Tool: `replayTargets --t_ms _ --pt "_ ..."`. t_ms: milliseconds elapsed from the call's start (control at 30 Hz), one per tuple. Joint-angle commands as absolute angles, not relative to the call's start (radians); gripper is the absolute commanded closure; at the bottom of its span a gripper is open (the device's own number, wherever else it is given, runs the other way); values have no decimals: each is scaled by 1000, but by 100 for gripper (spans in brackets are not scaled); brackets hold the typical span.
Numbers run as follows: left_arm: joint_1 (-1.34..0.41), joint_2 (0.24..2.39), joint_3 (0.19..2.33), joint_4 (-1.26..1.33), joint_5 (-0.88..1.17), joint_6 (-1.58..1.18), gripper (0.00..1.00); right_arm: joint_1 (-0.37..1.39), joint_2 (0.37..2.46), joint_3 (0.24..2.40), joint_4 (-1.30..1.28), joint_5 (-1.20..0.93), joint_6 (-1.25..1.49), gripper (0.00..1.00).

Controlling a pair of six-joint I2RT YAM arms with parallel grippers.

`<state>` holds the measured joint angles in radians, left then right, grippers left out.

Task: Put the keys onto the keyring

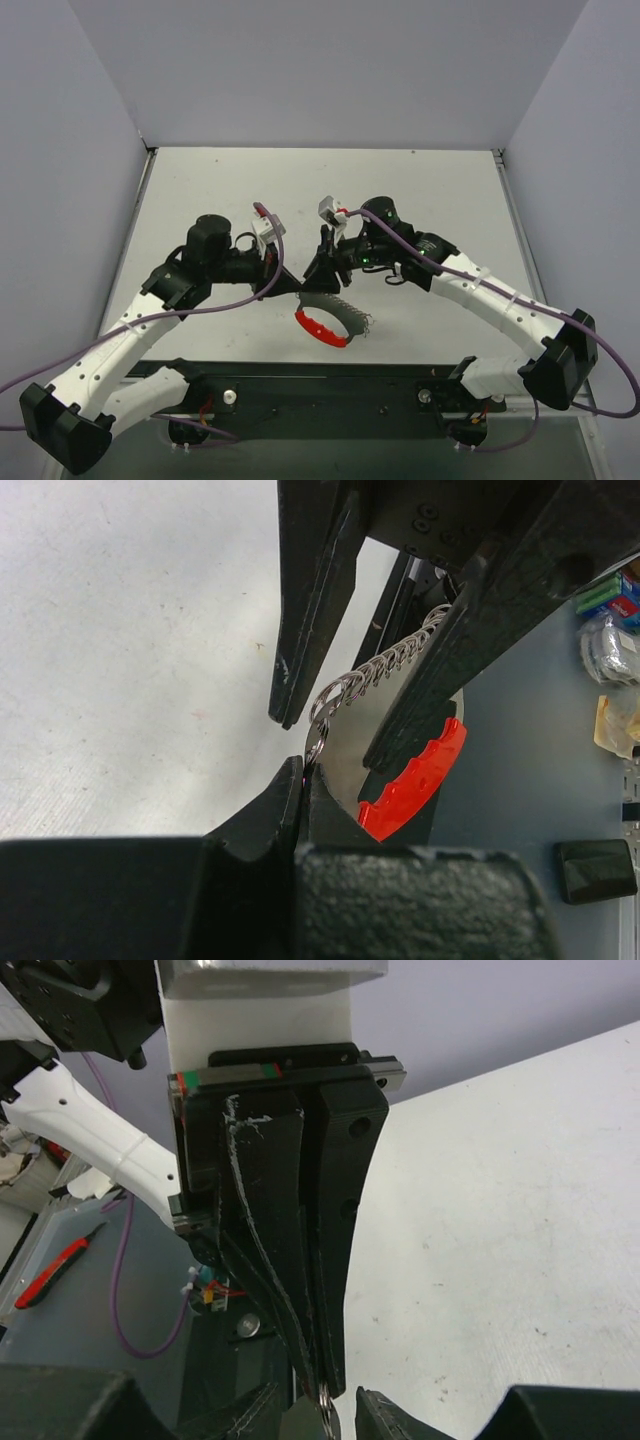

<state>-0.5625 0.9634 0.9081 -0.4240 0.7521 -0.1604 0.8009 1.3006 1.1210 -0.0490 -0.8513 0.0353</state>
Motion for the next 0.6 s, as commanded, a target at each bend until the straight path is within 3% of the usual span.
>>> replayTargets --t_ms 0,267,333,533,567 --pt "-569 969 965 -371 758 -178 100 819 1307 1163 -69 -819 -29 66" --pt "-571 973 966 -364 749 -187 100 824 1316 1175 -100 -776 -34 86" --pt "-571 973 968 -364 752 -189 100 824 1319 1180 -100 -755 -25 99" --pt "-571 966 966 -382 747 -178 100 822 1315 1172 -65 -693 0 100" --pt "-571 963 965 -390 741 -176 93 822 1309 1164 -37 -668 17 100"
